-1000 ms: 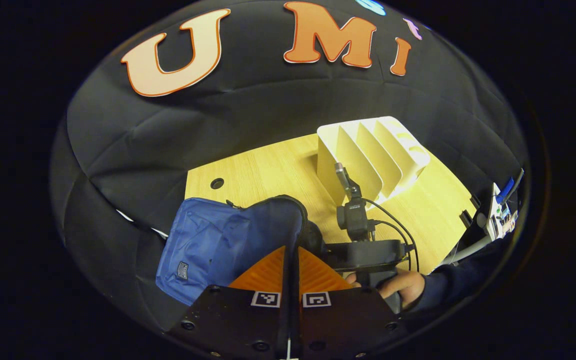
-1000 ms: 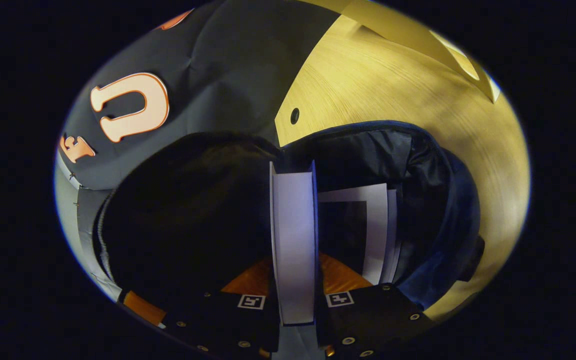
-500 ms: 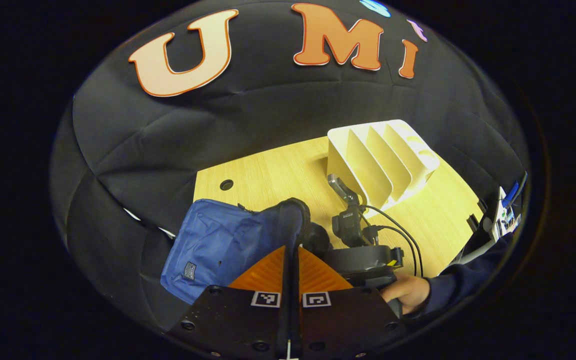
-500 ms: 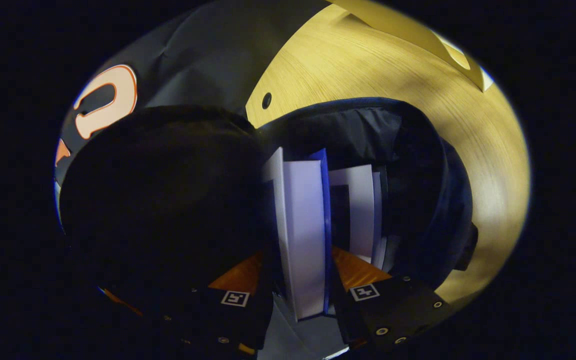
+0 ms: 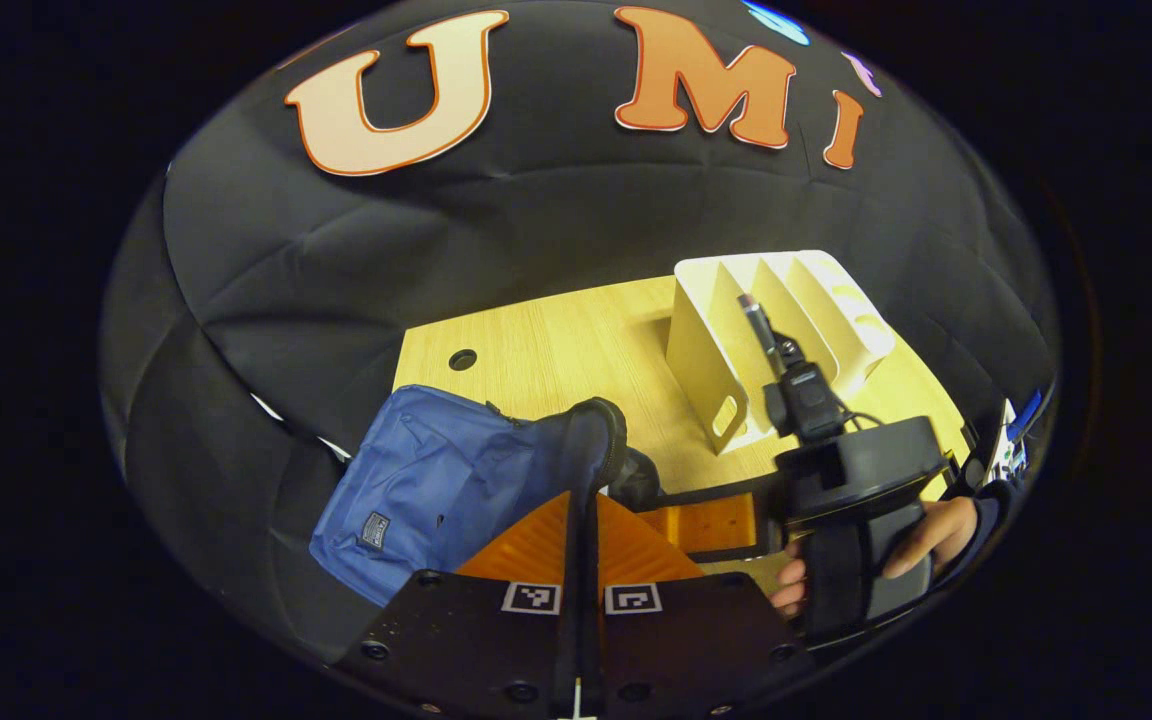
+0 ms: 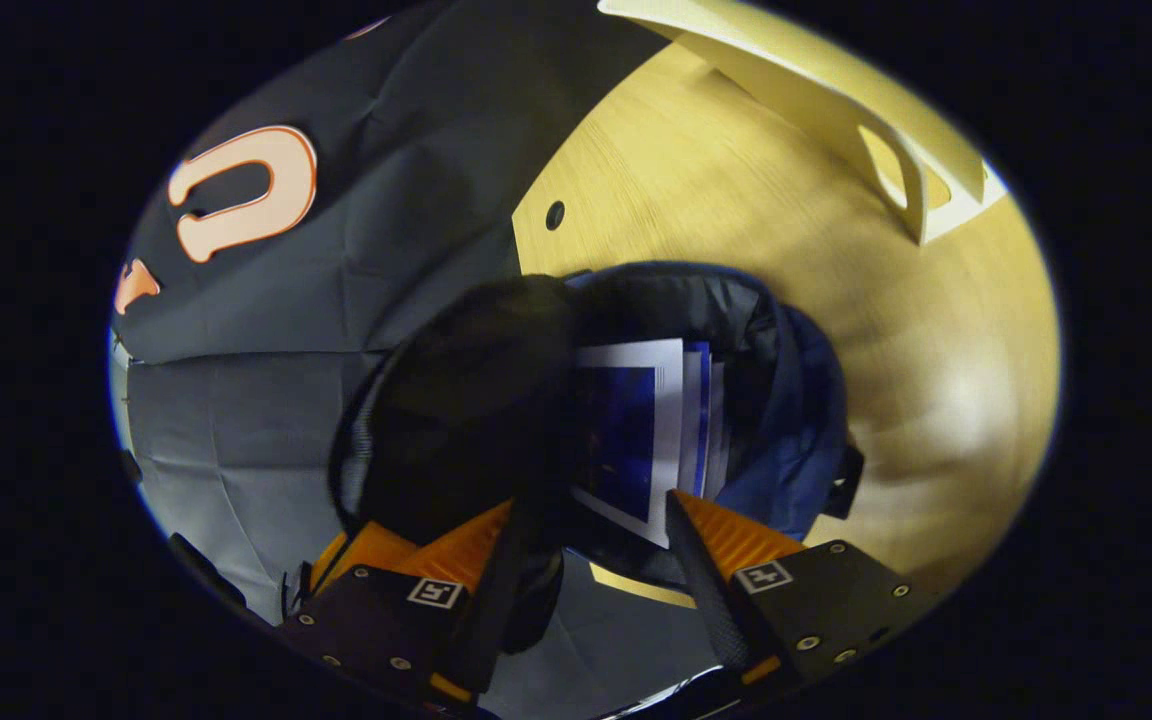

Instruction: Open the schoolbag, grab two books from the bookshelf and put them into the schoolbag.

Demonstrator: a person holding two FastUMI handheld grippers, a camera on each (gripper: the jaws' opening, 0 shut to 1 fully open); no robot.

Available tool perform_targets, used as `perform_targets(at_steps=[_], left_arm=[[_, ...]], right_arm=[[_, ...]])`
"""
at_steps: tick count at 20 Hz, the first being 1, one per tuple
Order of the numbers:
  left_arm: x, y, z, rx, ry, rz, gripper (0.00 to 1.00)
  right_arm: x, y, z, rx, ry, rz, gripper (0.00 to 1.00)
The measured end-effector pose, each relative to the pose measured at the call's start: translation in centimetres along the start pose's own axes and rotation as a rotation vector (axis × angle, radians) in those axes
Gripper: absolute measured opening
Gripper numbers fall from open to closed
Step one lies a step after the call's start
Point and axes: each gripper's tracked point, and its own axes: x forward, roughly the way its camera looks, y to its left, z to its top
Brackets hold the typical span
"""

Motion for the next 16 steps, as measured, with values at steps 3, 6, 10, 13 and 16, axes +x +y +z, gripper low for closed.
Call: perform_targets(at_steps=[3,6,10,13,16], left_arm=[[0.4,-0.9,-0.3,-0.007,0.01,0.022,0.02],[1.0,-2.7,-1.0,-0.007,0.024,0.032,0.08],[1.3,-6.1,-0.6,-0.019,0.009,-0.002,0.16],[1.8,-8.2,-0.1,-0.015,0.01,-0.023,0.44],[2.0,-10.0,0.8,-0.023,-0.013,-0.029,0.85]], right_arm=[[-3.0,-0.6,1.0,-0.059,-0.037,-0.007,0.88],[-6.2,-2.2,3.7,-0.075,-0.112,-0.034,0.91],[-10.2,-3.8,6.3,-0.102,-0.193,-0.053,0.91],[-13.0,-4.8,7.9,-0.143,-0.259,-0.067,0.92],[-16.1,-5.7,9.9,-0.197,-0.343,-0.099,0.92]])
